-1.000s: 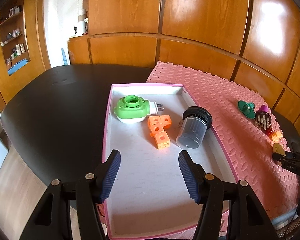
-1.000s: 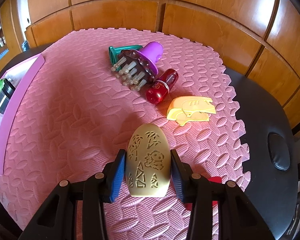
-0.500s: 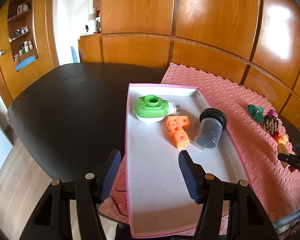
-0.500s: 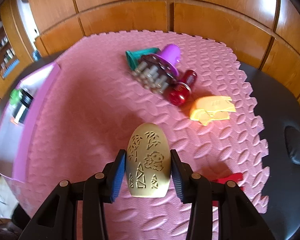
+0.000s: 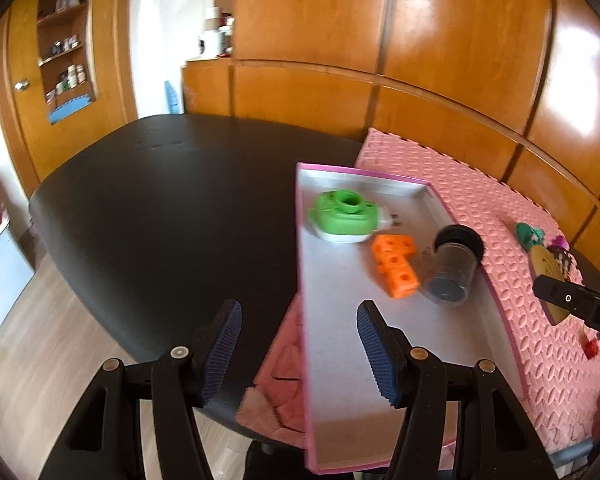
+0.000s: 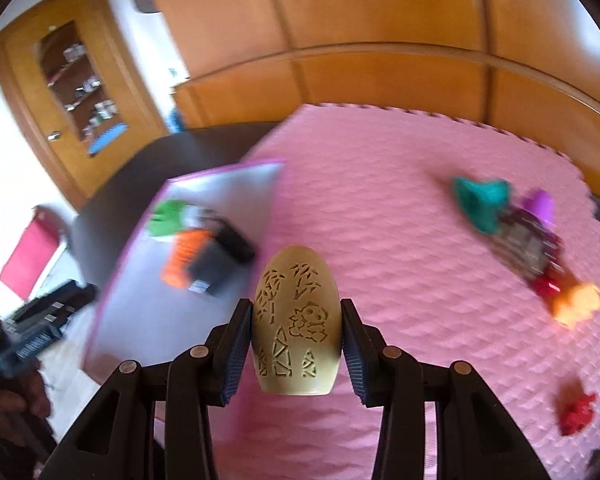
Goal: Organize rigid objects
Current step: 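Carry the yellow egg-shaped soap into the tray and open the right gripper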
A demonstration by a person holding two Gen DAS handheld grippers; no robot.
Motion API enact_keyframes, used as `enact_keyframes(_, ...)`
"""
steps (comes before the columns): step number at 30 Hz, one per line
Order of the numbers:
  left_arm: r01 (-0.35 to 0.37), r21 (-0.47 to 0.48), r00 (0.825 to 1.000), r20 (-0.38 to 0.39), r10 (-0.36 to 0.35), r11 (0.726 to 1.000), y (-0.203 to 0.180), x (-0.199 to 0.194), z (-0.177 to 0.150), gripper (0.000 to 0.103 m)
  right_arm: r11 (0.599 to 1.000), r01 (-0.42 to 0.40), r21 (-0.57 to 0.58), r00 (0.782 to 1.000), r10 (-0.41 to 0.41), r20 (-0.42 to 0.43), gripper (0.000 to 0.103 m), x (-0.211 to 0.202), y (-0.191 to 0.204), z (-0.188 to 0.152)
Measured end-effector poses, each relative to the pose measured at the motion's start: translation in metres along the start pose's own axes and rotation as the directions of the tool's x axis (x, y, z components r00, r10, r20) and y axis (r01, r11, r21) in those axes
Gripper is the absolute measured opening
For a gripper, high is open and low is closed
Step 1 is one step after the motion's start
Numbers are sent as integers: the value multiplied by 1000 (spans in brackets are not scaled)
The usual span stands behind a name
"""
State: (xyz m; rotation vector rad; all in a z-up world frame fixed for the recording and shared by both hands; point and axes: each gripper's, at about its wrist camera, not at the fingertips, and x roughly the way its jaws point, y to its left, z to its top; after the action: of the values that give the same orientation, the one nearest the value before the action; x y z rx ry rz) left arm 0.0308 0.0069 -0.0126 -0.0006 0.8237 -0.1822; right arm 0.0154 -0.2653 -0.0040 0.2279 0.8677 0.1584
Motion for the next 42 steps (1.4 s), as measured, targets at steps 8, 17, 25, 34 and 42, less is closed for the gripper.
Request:
enact_keyframes(8, -75, -95, 997, 6, 76, 993, 45, -3, 2, 61, 988, -110, -112, 993, 105, -45, 43, 47, 82, 21)
enact_keyframes(17, -83, -133, 997, -11, 82, 988, 61, 1, -6, 61, 989, -112, -93, 985, 98, -140, 43, 110, 122, 31)
enact_keyframes(25, -94, -135, 996, -10, 93, 986, 62, 1, -8, 61, 993, -95, -74, 981, 81, -174, 43, 139, 127, 31)
enact_keyframes(34, -92, -128, 996, -4, 92, 988, 59, 0, -7, 61, 992, -117, -40, 986, 111, -126, 44, 120, 118, 31)
enact_keyframes(42, -83, -112, 996, 5, 84, 990, 50, -5, -8, 61, 994, -91, -52, 994, 88, -58, 44, 93, 113, 24)
